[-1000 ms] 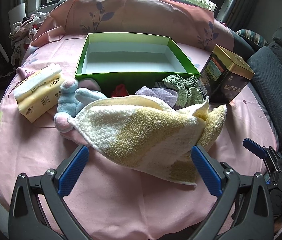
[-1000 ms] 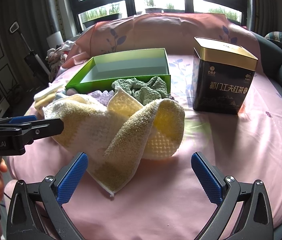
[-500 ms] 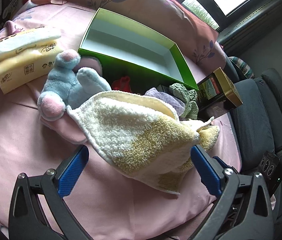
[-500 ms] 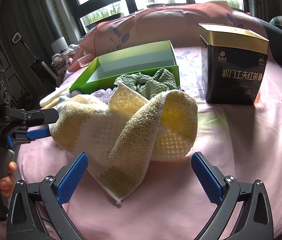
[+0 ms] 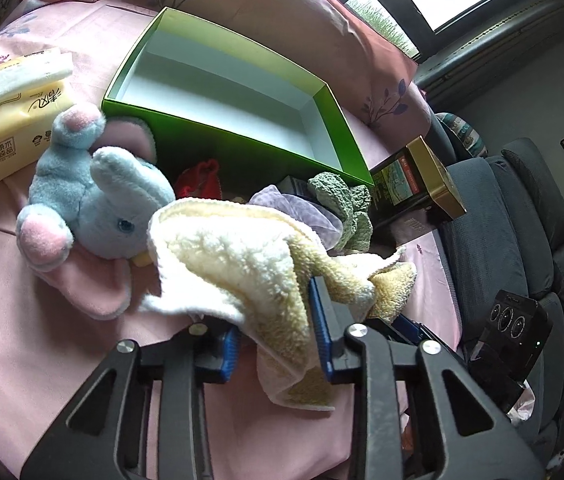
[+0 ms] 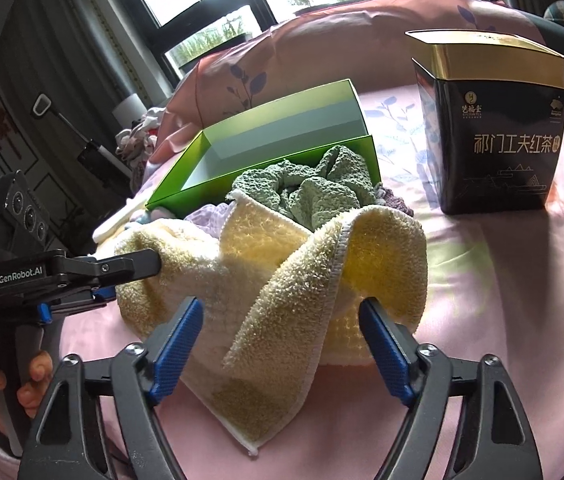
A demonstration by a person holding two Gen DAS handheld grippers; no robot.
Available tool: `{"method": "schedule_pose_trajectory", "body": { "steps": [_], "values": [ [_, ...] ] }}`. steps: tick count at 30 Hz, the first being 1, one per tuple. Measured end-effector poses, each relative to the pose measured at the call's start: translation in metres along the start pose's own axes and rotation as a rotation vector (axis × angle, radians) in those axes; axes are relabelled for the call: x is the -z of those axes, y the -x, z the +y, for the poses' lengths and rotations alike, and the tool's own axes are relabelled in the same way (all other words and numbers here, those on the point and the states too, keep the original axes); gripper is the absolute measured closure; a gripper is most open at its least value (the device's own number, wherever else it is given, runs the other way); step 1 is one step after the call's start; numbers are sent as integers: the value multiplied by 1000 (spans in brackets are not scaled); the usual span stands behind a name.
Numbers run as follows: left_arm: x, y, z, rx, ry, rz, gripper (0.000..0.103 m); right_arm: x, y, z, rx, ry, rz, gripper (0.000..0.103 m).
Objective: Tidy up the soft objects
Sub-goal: 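Close the right gripper on the yellow-white towel's edge, then lift the towel with the right gripper and carry it over the green box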
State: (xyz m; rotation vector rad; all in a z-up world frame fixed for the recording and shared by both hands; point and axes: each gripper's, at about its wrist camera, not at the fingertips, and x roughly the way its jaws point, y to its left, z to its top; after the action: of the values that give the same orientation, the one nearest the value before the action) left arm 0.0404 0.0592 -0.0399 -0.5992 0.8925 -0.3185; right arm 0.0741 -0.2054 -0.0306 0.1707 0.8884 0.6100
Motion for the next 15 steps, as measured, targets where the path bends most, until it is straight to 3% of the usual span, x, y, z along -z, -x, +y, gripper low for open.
{"method": "schedule_pose_trajectory", "body": {
  "steps": [3,5,15],
  "values": [
    [0,1,-4,35,-8,-14,87,0,1,-3,0,-17,-6,80],
    [0,7,-8,58,-15,-33,88,1,9,0,4,-2,-30,88],
    [-5,69,-65,123,-146,-140,90,-27,83,48,-28,166,-217,90]
  ]
}}
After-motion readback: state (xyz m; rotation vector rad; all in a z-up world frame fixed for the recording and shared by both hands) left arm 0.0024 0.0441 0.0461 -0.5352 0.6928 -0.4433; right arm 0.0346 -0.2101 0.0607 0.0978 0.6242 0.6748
